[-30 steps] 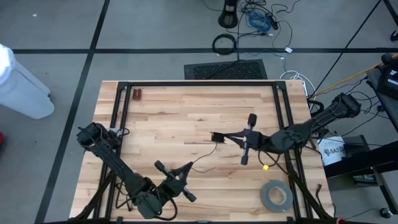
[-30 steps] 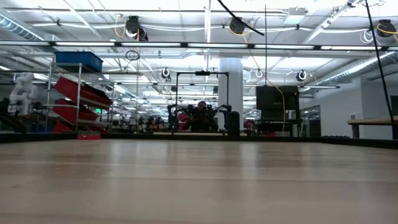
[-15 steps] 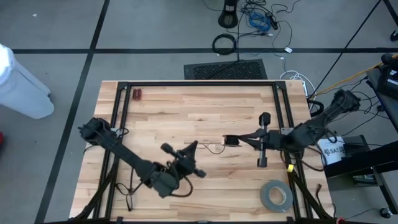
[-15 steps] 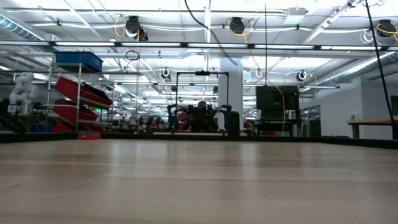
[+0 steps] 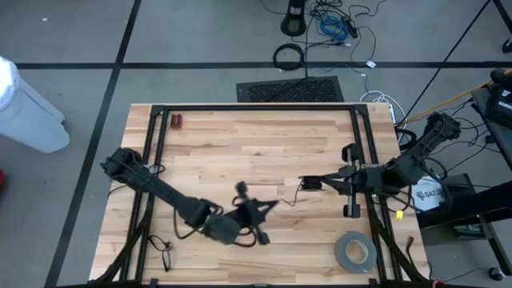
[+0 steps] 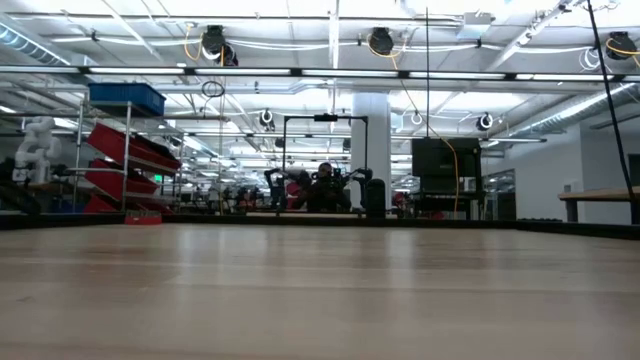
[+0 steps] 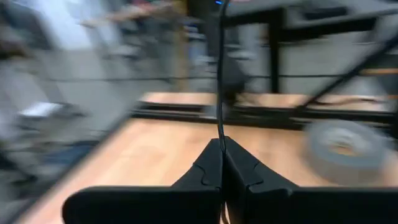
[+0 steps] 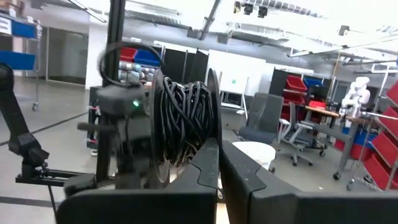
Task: Coil cords
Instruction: Uncoil the black wire from the spool
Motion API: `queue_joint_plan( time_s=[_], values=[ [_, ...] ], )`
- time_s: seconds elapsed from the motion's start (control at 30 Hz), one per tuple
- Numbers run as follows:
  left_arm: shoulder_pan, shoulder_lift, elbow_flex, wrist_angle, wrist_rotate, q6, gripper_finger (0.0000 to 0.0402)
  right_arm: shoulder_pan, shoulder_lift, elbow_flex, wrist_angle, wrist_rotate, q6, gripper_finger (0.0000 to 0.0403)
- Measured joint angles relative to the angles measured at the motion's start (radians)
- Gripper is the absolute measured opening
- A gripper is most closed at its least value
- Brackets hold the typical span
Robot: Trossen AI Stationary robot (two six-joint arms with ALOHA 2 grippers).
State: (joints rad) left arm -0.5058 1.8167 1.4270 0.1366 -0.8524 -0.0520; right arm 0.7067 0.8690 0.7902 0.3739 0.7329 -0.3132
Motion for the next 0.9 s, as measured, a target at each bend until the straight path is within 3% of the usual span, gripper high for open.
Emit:
queue_joint_plan(
  time_s=[0.2, 0.3, 0.47, 0.7, 0.9],
  values=[
    [0.088, 0.026, 0.001, 0.087, 0.395, -0.014, 0.0000, 0.010, -0.013, 0.000, 0.019, -0.001, -0.029, 0.0000],
    [0.137, 0.025, 0.002, 0.080, 0.469, -0.023, 0.0000, 0.009, -0.019, 0.000, 0.020, 0.000, -0.033, 0.0000],
    [0.181, 0.034, 0.001, 0.060, 0.463, -0.048, 0.0000, 0.009, -0.020, 0.000, 0.020, 0.008, -0.040, 0.0000],
    [0.200, 0.060, 0.001, -0.020, 0.373, -0.091, 0.0004, 0.008, -0.019, 0.000, 0.020, 0.044, -0.038, 0.0000],
    [0.153, 0.062, 0.001, -0.131, 0.229, -0.174, 0.0058, 0.008, -0.019, 0.000, 0.019, 0.052, -0.032, 0.0000]
  ],
)
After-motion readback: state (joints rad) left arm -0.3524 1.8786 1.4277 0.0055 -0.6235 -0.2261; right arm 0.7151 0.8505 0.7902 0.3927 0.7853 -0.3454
